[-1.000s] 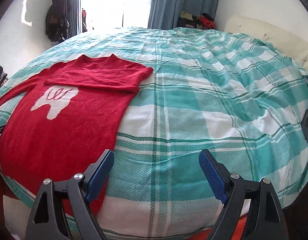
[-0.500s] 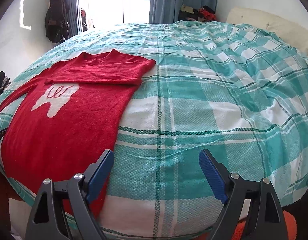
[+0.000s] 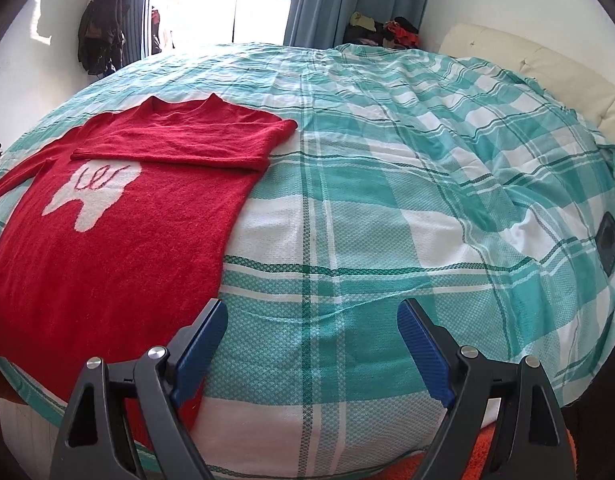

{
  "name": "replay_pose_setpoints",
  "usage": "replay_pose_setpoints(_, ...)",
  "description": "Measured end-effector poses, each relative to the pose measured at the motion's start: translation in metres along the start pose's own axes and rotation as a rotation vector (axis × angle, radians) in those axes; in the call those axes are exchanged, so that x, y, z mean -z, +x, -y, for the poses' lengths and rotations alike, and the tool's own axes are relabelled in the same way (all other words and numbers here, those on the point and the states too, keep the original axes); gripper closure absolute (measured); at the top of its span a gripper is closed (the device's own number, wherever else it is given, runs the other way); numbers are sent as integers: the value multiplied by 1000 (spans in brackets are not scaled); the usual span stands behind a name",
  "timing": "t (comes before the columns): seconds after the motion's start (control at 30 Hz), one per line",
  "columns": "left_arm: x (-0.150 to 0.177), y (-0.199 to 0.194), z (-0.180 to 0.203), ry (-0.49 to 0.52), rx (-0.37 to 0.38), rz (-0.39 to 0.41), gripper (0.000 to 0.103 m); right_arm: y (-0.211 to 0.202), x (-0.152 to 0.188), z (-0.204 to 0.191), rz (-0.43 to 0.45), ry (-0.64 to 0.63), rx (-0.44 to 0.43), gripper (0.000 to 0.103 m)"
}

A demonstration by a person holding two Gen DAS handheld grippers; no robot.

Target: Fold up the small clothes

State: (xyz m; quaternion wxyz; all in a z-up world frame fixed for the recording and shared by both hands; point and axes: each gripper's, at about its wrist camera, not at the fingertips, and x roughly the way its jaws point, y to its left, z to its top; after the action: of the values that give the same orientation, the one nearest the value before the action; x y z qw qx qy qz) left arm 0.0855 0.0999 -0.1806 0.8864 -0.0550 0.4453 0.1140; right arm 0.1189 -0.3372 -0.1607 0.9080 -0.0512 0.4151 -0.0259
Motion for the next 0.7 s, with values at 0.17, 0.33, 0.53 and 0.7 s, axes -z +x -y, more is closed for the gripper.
replay_pose_setpoints(0.17, 1, 0, 3, 5, -13, 2, 0, -4, 2, 3, 3, -9, 64, 17)
replay_pose_setpoints(0.33, 1, 1, 4, 5, -16, 5, 0, 2, 2, 6, -25, -6, 84, 17)
replay_pose_setpoints(0.53, 2, 1, 4, 5, -17, 7, 0, 8, 3, 7, -50, -6, 105, 17)
replay_pose_setpoints(0.7, 2, 1, 4, 5, -16, 8, 0, 10, 3, 8, -61, 1, 121, 17)
